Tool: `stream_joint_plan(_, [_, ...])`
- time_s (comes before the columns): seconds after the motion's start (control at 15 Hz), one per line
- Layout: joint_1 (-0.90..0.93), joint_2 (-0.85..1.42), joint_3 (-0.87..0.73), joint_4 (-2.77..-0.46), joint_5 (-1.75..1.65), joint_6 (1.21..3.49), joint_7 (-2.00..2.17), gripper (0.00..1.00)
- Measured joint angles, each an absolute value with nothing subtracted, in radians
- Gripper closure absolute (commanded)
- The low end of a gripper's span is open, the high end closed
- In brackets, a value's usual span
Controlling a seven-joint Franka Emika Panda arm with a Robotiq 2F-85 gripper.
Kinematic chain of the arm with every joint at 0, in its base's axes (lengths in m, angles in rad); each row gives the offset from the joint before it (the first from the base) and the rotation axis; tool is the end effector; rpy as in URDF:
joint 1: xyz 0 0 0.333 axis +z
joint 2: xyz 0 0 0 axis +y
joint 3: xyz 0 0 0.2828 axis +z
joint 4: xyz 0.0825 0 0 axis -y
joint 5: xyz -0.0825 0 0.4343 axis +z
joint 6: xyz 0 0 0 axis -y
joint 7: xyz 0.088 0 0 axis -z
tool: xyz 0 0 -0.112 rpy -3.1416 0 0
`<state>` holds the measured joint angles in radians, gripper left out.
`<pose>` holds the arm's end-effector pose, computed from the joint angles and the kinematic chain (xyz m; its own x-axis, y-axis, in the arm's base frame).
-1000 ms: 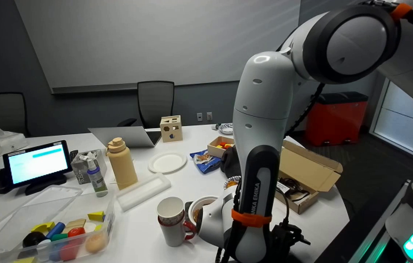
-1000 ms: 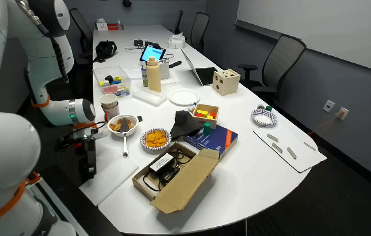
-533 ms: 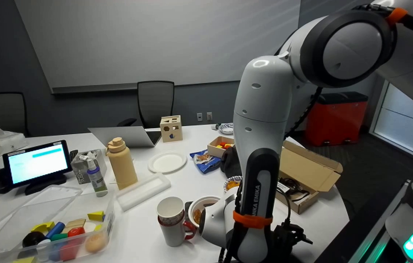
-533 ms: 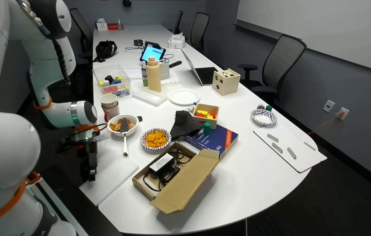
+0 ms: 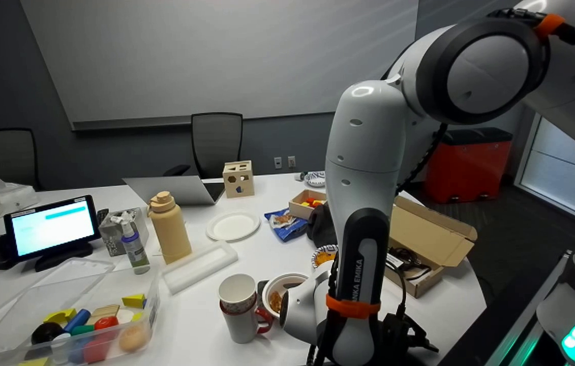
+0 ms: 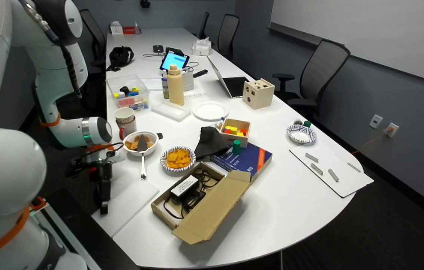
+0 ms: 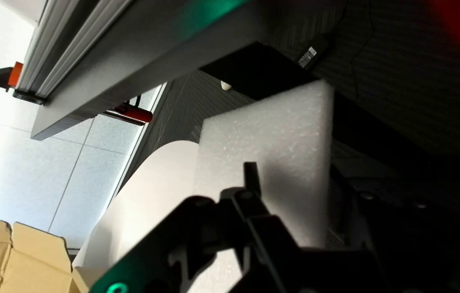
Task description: Put the foam in the brown box.
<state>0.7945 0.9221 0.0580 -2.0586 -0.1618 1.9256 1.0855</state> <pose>0.2460 0.2812 -0.1088 0.8601 -0.2871 -0.4217 0.1602 -0.6329 0.7575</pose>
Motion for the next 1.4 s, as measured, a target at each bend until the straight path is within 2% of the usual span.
stream_joint_plan(0.07, [0.795, 0.922, 0.058, -2.059, -0.162, 1.926, 1.086, 0.95])
stream_joint_plan(0.2, [0.795, 0.921, 0.058, -2.059, -0.167, 1.923, 1.086, 0.99])
stream_joint_plan(0.33, [0.794, 0.915, 0.058, -2.059, -0.169, 1.912, 1.086, 0.96])
stream_joint_plan(1.4, [0.789, 0.661, 0.173, -2.046, -0.151, 1.851, 1.066, 0.97])
